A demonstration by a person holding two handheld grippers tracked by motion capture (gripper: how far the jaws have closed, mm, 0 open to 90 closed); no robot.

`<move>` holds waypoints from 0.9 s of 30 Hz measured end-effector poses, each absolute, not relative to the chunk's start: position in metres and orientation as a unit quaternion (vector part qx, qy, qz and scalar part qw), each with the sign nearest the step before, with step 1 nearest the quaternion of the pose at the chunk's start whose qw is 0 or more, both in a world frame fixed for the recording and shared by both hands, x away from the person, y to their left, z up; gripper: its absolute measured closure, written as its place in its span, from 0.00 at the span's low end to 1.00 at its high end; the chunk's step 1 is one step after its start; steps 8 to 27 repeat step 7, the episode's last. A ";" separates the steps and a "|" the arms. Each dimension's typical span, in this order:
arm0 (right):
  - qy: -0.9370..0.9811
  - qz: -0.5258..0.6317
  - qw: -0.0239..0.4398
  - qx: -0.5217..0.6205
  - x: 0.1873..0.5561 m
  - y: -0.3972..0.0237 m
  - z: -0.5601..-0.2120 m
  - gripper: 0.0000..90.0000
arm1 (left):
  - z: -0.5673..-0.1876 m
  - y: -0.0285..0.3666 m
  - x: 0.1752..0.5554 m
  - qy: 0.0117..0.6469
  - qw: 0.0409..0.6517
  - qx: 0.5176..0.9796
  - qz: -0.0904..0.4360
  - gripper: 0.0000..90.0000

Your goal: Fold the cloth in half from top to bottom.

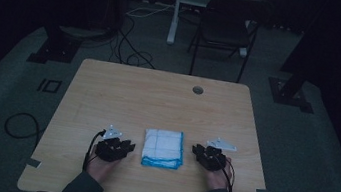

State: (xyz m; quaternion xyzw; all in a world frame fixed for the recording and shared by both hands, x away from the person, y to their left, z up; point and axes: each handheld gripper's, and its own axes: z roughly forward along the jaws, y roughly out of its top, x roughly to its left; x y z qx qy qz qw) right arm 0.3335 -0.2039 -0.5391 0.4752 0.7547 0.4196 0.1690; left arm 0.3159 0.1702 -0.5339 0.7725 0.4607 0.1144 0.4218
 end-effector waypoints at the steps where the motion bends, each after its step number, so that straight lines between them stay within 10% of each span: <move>1: 0.753 0.419 0.170 0.478 0.334 -0.205 -0.539 0.82 | -0.534 0.172 0.317 0.461 0.420 0.773 0.117 0.78; 27: 0.743 0.421 0.171 0.491 0.337 -0.211 -0.540 0.82 | -0.537 0.178 0.319 0.466 0.412 0.773 0.125 0.76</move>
